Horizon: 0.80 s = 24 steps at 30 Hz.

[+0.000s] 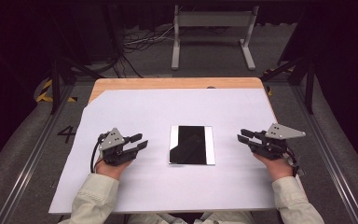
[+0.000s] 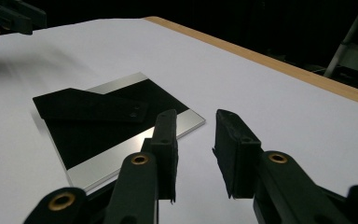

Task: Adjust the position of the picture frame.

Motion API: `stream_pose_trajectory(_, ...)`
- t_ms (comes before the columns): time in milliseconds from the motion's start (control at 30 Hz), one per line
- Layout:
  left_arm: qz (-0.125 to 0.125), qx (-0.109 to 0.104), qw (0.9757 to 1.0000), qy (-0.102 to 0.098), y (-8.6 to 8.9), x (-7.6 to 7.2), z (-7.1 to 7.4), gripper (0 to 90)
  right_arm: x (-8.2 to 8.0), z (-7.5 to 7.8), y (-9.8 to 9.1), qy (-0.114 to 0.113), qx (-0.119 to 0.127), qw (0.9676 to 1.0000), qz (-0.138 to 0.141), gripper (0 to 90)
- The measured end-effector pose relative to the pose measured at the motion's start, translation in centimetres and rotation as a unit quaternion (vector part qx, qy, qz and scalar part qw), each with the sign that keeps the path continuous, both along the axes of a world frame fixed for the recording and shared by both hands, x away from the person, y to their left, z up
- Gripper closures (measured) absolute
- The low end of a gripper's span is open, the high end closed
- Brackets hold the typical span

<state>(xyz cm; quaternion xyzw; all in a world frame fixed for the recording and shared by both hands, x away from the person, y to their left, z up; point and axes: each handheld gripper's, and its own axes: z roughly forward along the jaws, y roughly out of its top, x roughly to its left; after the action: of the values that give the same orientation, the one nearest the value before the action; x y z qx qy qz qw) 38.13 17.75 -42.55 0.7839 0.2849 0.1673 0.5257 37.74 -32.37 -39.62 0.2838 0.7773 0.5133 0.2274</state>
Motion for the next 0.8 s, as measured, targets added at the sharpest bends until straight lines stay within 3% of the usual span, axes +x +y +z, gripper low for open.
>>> stream_pose_trajectory(33,0.003,0.006,1.0000,0.005,-0.1,0.1,0.0,62.8,0.0,0.0,0.0,0.001,0.000,1.0000,-0.001,69.9)
stream_pose_trajectory(133,0.017,0.013,0.9987,0.046,-0.6,0.4,0.1,68.9,0.0,0.1,-0.1,0.002,0.004,1.0000,-0.005,69.9)
stream_pose_trajectory(267,0.017,0.021,0.9966,0.078,-1.0,0.8,0.0,77.7,-0.1,0.2,-0.1,0.005,0.004,1.0000,-0.004,70.4)
stream_pose_trajectory(367,0.013,0.025,0.9949,0.097,-1.3,0.9,0.1,82.8,-0.1,0.2,0.0,0.009,0.000,0.9999,-0.003,71.4)
stream_pose_trajectory(567,-0.010,0.051,0.9916,0.119,-2.3,1.2,0.3,89.7,-0.3,0.2,0.2,0.015,-0.019,0.9997,-0.005,72.3)
stream_pose_trajectory(633,-0.022,0.069,0.9880,0.136,-3.2,1.3,0.3,89.9,-0.4,0.2,0.1,0.019,-0.022,0.9996,-0.007,72.3)
stream_pose_trajectory(667,-0.022,0.069,0.9880,0.136,-3.2,1.3,0.3,89.9,-0.4,0.2,0.1,0.019,-0.022,0.9996,-0.007,72.3)
stream_pose_trajectory(700,-0.031,0.084,0.9851,0.147,-3.8,1.4,0.3,89.9,-0.4,0.1,0.1,0.025,-0.021,0.9994,-0.009,72.5)
stream_pose_trajectory(733,-0.031,0.084,0.9851,0.147,-3.8,1.4,0.3,89.9,-0.4,0.1,0.1,0.025,-0.021,0.9994,-0.009,72.5)
stream_pose_trajectory(800,-0.037,0.091,0.9829,0.156,-4.3,1.5,0.3,90.0,-0.5,0.1,0.0,0.031,-0.022,0.9992,-0.011,72.7)
